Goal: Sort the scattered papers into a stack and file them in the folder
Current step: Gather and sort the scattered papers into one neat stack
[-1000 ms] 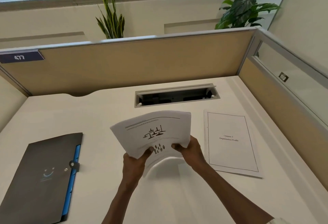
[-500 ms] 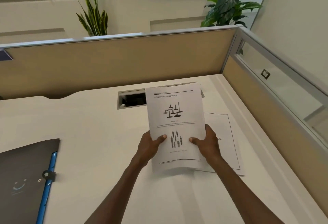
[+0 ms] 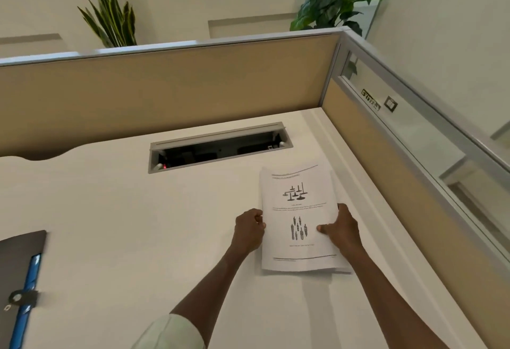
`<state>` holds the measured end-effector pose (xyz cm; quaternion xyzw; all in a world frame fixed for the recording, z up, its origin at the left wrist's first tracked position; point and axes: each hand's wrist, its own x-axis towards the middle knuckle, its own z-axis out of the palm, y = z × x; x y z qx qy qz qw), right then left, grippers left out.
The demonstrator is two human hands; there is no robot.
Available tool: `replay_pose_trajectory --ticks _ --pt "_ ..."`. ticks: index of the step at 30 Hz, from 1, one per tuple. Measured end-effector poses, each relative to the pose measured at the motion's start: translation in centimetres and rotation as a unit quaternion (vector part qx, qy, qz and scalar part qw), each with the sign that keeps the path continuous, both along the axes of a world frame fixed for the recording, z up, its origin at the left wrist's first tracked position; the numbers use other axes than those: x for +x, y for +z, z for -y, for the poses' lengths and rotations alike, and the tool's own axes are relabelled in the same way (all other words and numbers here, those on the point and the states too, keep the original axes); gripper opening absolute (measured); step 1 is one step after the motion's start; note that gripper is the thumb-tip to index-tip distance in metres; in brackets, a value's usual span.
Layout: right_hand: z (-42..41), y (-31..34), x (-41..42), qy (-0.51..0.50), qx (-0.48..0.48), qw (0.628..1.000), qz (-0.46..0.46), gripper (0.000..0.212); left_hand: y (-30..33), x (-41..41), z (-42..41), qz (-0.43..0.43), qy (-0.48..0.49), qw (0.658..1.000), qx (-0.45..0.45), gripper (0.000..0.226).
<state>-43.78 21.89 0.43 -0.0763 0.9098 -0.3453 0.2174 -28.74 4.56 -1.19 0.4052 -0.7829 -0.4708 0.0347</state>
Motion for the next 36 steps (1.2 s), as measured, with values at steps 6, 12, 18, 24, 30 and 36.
replay_pose_trajectory --ticks 6,12,18,24,30,36 --pt "-0.9 -2.3 0.0 0.003 0.143 0.988 -0.048 0.080 -0.9 -1.3 -1.1 0.021 -0.008 0.999 -0.028 0.019" --pt "-0.2 -3.2 -1.0 -0.042 0.122 0.992 0.008 0.078 -1.1 -1.2 -2.1 0.012 0.016 1.000 -0.023 0.022" --pt "0.6 -3.3 -1.3 -0.040 0.100 0.993 0.057 0.063 -1.1 0.1 -1.9 0.016 0.004 0.999 -0.027 0.025" --pt "1.7 -3.4 1.0 -0.036 -0.021 0.998 0.047 0.038 -1.4 2.5 -0.6 0.012 0.075 0.997 0.014 0.027" --pt "1.9 -2.0 3.7 0.042 -0.217 0.962 0.158 0.032 1.8 6.0 2.5 -0.120 0.191 0.945 0.236 0.085" --pt "5.2 1.6 6.3 0.099 -0.296 0.939 0.141 0.033 6.2 9.2 3.8 -0.271 0.095 0.913 0.290 0.048"
